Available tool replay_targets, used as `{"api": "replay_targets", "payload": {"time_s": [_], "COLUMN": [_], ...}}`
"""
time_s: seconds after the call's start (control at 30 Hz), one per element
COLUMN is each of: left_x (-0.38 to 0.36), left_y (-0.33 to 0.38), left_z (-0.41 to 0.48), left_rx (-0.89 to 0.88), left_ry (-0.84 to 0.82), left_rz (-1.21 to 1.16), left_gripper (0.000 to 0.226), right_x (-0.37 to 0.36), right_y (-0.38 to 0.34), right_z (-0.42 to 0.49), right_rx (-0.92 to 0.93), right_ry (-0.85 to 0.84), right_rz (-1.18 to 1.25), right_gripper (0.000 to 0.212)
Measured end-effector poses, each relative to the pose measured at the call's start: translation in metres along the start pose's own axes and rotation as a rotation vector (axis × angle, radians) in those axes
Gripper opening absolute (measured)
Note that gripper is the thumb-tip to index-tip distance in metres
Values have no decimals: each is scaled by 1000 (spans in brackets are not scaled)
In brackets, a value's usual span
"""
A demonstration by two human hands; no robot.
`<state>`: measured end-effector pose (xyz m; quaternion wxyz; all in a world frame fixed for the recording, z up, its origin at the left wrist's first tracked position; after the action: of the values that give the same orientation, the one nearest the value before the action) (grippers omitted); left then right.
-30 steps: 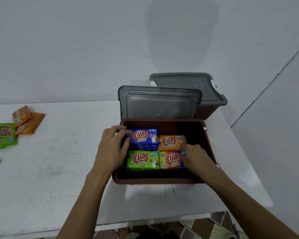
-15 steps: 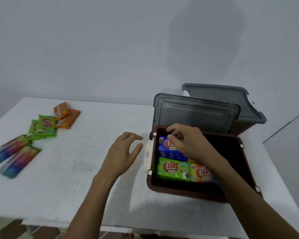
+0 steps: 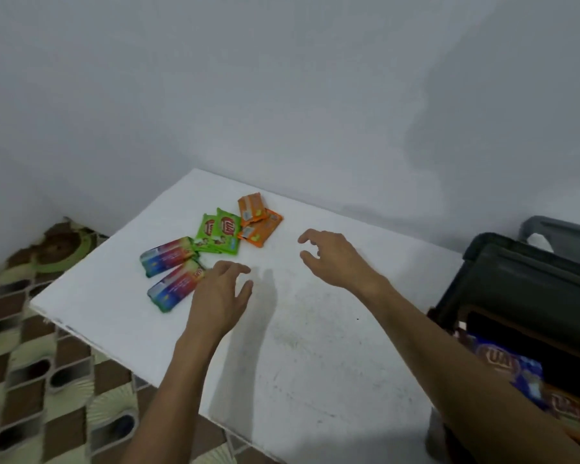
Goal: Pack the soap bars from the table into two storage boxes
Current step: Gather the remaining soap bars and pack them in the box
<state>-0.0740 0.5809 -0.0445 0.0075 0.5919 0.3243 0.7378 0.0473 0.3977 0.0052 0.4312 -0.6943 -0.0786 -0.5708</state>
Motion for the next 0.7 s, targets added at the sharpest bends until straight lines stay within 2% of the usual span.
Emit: {"api": "replay_targets", "payload": {"time_s": [0.13,0.3,0.6,0.7], "left_x": [8,6,-5,-5], "left_y": [-55,-91,-109,-108], "left_z": [23,35,45,46], "left_rx": [169,348,340,347], "left_ry": [72,22,44,32], "left_rz": [51,198,258,253], "left_gripper": [31,51,50,51], "right_x": [-41,-84,-111,-111], "right_y": [-15,-16,-5,-4], "right_z": [62,121,154,157], "right_rx": [75,102,45,59], "right_ry": [-121,-218,-243,-260], "right_rz": [-99,-118,-234,-220], "right_gripper": [41,46,48,36]}}
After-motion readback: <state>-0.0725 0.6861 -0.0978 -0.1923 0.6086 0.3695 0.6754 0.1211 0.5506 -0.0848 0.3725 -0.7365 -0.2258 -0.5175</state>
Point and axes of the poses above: each hand's wrist, its own z-axis towards the middle knuckle, its own x-axis out of the back of the hand, y = z × x, the point moved 3 cm from there along z, towards the middle knuckle, and after that the axes turned 10 degrees about x, right-handed, at the moved point
